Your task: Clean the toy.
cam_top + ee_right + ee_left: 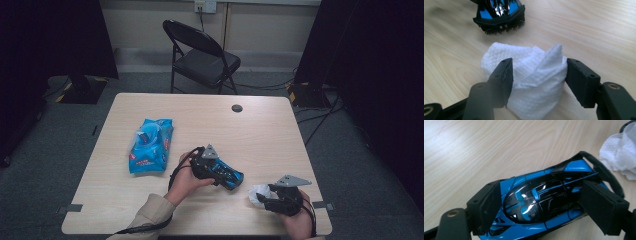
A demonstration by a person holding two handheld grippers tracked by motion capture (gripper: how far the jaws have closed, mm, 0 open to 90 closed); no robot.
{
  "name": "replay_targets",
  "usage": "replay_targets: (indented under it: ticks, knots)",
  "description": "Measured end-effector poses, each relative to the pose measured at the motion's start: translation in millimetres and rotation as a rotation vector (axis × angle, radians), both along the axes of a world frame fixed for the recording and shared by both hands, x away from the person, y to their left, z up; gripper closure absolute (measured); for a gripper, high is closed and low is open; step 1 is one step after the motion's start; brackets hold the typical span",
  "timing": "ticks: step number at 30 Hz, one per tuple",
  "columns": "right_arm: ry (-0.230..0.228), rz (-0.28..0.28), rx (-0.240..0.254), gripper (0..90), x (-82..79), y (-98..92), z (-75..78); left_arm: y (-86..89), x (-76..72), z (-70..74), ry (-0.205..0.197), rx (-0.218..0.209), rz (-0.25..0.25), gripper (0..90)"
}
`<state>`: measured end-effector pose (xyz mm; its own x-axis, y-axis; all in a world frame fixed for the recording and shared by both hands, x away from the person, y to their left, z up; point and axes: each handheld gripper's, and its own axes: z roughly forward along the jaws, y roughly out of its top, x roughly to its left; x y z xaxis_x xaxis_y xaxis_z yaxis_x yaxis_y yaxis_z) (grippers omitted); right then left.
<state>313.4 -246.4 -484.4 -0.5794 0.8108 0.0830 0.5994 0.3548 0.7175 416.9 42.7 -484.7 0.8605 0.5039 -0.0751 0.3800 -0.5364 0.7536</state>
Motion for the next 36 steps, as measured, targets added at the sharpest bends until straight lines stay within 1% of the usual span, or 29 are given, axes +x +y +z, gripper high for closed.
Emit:
replay_targets:
  ticks: [1,6,9,11,13,15,18,20,22,24,27,30,32,36]
  knots:
    - [0.003,0.003,-0.005,39.6,0.1,0.6,-0.8,-0.3,0.3,-1.2,-0.003,-0.010,-0.003,15.3]
    - [0.013,0.003,-0.012,40.4,1.0,2.4,-6.1,1.2,0.3,-3.4,-0.007,-0.028,-0.010,14.6]
    - [0.017,0.009,-0.025,43.6,1.4,4.8,-8.9,2.2,0.0,-6.0,-0.015,-0.048,-0.009,13.3]
    - [0.016,0.022,-0.044,47.3,1.7,7.5,-10.4,3.1,-0.2,-7.6,-0.016,-0.060,-0.009,12.4]
    - [0.008,0.033,-0.065,51.6,1.6,11.2,-10.9,2.4,-0.2,-6.9,-0.013,-0.053,-0.007,12.3]
    - [0.011,0.048,-0.075,60.0,2.2,14.9,-9.6,1.0,-0.5,-5.4,-0.008,-0.039,-0.001,12.3]
    - [0.021,0.044,-0.085,70.2,2.1,20.9,-7.8,-0.4,-1.0,-3.8,-0.004,-0.023,0.004,12.3]
    - [0.016,0.038,-0.100,74.8,1.9,24.3,-6.5,-0.3,-1.2,-3.9,-0.005,-0.023,0.004,12.5]
    - [0.017,0.020,-0.081,77.4,2.9,24.7,-5.4,0.1,-1.4,-4.1,-0.007,-0.025,0.004,12.5]
    - [0.008,-0.014,-0.056,78.3,5.2,22.9,-1.5,0.3,-1.8,-4.4,-0.010,-0.027,0.005,12.5]
    - [-0.020,-0.059,-0.031,78.8,10.8,20.4,6.4,0.3,-1.9,-4.5,-0.011,-0.028,0.006,12.5]
    - [-0.059,-0.105,-0.005,79.0,18.3,19.0,10.3,0.4,-1.9,-4.8,-0.011,-0.033,0.007,12.5]
    - [-0.069,-0.115,0.000,79.1,23.9,21.2,9.1,0.5,-1.8,-4.9,-0.010,-0.034,0.007,12.5]
    - [-0.058,-0.119,0.002,78.8,32.8,28.1,1.2,0.5,-1.6,-5.1,-0.011,-0.035,0.004,12.4]
